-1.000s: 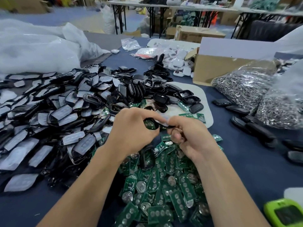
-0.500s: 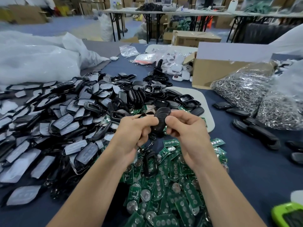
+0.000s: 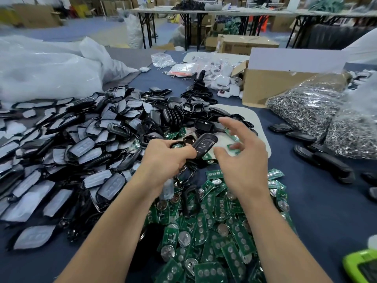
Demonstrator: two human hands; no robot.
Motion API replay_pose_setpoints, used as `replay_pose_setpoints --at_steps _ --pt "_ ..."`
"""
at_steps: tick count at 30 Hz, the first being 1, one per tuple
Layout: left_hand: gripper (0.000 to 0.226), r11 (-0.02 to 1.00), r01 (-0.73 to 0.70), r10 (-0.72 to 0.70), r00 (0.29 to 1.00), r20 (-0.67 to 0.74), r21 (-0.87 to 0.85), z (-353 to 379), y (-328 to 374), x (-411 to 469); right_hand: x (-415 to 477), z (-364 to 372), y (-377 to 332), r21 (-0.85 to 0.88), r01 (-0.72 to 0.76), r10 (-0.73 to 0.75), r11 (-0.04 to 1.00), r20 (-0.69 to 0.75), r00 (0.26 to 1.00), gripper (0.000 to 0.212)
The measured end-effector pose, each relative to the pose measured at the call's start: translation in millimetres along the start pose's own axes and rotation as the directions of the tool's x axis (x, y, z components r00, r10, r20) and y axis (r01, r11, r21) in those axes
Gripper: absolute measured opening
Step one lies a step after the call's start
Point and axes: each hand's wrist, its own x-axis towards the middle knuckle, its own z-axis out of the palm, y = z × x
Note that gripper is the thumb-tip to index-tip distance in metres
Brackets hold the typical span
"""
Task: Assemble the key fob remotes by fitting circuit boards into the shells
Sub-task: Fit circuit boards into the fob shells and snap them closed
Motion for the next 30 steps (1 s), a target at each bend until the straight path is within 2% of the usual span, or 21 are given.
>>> replay_pose_setpoints --at_steps 2,4,8,13,16,18,20,21,23,25,27,30 --pt "0.028 0.998 0.006 -0.004 0.999 -0.041 0.062 0 1 0 -3 1 -2 -0.114 0.203 -0.188 0.973 0.125 0.974 0.065" --pt "0.033 0.998 0.020 -0.017 0.999 -0.044 0.060 -1 2 1 -5 5 -2 -0.173 0.235 -0.194 0.957 0.221 0.956 0.061" --pt "0.035 0.998 0.030 -0.031 0.999 0.030 0.054 -6 4 0 -6 4 -3 -0.159 0.130 -0.087 0.979 0.252 0.964 0.047" --pt "0.048 0.999 0.029 -0.030 0.997 0.075 0.025 -5 6 -4 -5 2 -1 -0.147 0.106 -0.062 0.983 0.274 0.960 0.050" --pt "0.049 1.000 -0.017 0.017 0.993 0.115 -0.002 -5 8 -6 -4 1 -2 -0.074 0.009 0.012 0.997 0.271 0.963 0.047" --pt "0.045 0.997 -0.041 0.051 0.988 0.143 -0.067 -3 10 -11 -3 1 0 0.070 -0.099 0.079 0.993 0.250 0.965 0.039" --pt "0.060 0.982 -0.024 0.056 0.985 0.164 -0.189 0 11 -12 -3 2 0 0.350 -0.294 0.192 0.889 0.298 0.935 0.034" --pt "0.067 0.967 -0.013 0.056 0.985 0.164 -0.256 0 11 -11 -3 2 0 0.482 -0.414 0.249 0.772 0.369 0.895 0.033" --pt "0.058 0.938 -0.020 0.068 0.989 0.128 -0.345 -2 11 -10 -3 2 -1 0.620 -0.601 0.318 0.505 0.514 0.797 0.028" --pt "0.043 0.956 -0.061 0.075 0.996 0.040 -0.286 -1 10 -11 -2 2 -1 0.655 -0.682 0.350 0.325 0.587 0.730 0.020" --pt "0.037 0.976 -0.105 0.101 0.994 -0.029 -0.192 1 11 -12 -2 2 -1 0.648 -0.709 0.356 0.278 0.616 0.703 0.018" --pt "0.033 0.980 -0.157 0.147 0.985 -0.087 -0.121 5 12 -11 -2 6 0 0.637 -0.691 0.348 0.342 0.597 0.722 0.028"
